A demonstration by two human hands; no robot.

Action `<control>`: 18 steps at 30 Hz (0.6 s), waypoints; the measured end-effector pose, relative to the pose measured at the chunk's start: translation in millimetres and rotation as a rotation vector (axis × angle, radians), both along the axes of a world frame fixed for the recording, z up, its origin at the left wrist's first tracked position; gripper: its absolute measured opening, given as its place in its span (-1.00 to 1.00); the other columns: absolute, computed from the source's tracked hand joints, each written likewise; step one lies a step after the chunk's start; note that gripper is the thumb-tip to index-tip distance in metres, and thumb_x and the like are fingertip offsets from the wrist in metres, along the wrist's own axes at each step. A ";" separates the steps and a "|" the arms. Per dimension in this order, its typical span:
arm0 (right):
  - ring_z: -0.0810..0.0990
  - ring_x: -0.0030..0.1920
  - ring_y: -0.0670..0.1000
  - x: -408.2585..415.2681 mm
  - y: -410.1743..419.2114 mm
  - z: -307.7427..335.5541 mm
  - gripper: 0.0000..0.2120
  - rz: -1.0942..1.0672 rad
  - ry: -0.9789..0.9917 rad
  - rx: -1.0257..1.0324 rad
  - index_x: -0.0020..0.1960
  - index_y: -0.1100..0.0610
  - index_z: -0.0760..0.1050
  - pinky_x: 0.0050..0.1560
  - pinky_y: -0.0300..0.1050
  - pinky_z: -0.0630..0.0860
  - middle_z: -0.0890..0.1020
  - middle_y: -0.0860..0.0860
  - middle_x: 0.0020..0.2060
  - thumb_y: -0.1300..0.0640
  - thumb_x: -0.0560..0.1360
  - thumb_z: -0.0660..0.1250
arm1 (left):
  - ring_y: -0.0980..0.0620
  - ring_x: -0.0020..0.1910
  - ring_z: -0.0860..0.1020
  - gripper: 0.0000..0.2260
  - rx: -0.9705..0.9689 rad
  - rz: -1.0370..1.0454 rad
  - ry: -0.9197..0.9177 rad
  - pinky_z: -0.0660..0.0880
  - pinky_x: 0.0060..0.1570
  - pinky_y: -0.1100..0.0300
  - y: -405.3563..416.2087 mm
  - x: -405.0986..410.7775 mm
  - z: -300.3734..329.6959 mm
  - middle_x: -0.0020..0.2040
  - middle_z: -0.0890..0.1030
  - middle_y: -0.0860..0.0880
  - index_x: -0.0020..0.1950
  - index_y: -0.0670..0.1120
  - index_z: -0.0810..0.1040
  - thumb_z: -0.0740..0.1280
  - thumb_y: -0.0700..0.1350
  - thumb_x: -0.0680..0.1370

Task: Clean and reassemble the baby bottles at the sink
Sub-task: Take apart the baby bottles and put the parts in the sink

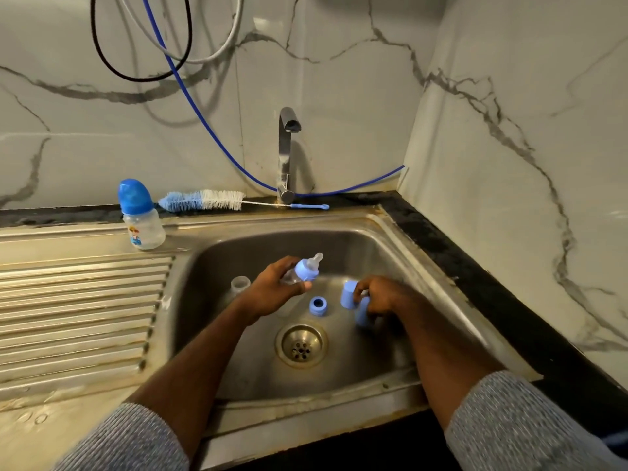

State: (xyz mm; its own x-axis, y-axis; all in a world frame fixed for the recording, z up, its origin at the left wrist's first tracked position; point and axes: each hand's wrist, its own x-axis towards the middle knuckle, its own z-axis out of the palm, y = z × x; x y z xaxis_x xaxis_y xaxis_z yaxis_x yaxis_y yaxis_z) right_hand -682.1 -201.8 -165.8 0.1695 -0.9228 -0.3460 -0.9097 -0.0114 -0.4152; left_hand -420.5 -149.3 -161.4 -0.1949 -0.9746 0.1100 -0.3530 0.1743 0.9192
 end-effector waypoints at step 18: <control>0.61 -0.12 0.10 12.3 9.7 -1.1 -0.60 0.128 0.240 0.050 -0.08 0.00 0.45 -0.21 -0.10 0.53 0.53 0.07 -0.01 0.36 0.28 0.54 | 0.14 -0.10 0.65 -0.76 0.043 -0.002 -0.051 0.55 -0.27 0.32 -0.1 1.8 1.3 -0.02 0.64 0.07 0.11 0.18 0.56 0.51 0.02 0.50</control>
State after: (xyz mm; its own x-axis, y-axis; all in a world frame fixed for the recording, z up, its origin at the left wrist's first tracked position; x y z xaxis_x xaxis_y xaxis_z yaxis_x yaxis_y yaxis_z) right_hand -669.8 -192.1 -166.9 0.1910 -0.8800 -0.4349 -0.9746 -0.1174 -0.1905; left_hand -418.8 -149.4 -160.2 -0.2012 -0.9778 0.0577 -0.3994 0.1357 0.9067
